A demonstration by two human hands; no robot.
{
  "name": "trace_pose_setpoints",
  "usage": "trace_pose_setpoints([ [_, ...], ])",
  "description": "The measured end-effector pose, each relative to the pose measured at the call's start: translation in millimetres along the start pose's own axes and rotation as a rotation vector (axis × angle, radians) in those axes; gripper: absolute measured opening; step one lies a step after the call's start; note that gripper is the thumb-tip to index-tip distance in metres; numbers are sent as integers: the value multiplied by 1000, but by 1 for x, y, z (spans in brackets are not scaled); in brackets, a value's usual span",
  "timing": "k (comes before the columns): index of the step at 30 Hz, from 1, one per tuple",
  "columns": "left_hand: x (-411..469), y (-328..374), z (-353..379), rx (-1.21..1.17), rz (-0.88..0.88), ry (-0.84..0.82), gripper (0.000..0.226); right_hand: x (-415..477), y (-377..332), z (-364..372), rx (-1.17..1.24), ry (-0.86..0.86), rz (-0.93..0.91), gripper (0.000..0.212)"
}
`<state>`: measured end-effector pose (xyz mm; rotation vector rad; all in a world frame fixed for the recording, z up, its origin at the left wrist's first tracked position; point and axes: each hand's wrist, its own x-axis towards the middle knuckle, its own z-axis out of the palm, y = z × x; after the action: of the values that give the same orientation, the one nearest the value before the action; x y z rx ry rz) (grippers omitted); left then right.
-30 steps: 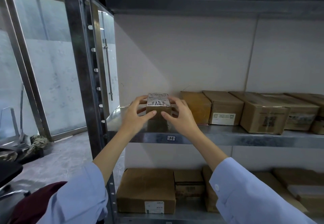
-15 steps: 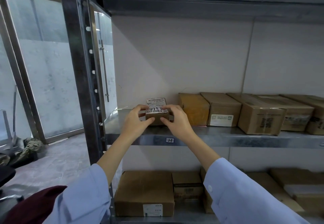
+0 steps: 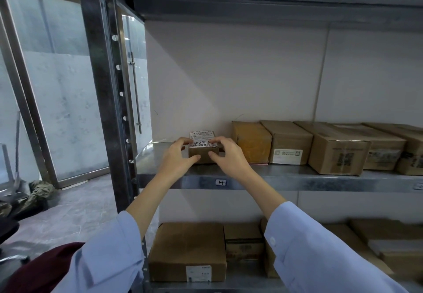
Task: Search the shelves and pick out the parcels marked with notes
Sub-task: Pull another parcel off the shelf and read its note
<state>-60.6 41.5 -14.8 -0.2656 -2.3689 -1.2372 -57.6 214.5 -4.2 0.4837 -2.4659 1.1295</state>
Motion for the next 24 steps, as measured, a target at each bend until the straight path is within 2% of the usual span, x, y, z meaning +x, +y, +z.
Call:
trace_pose_setpoints([
  [6,-5,13,-3,137,74,108,57,4,-17,-24,-55,64,-109,31],
  [12,0,34,1,316,176,177,57,9,-19,-61,-135,160,-192,35],
  [18,9,51,18,392,221,143,62,3,6,-94,-324,196,-142,50],
  [24,16,65,41,472,257,89,69,-7,34,-119,-457,156,-47,64],
])
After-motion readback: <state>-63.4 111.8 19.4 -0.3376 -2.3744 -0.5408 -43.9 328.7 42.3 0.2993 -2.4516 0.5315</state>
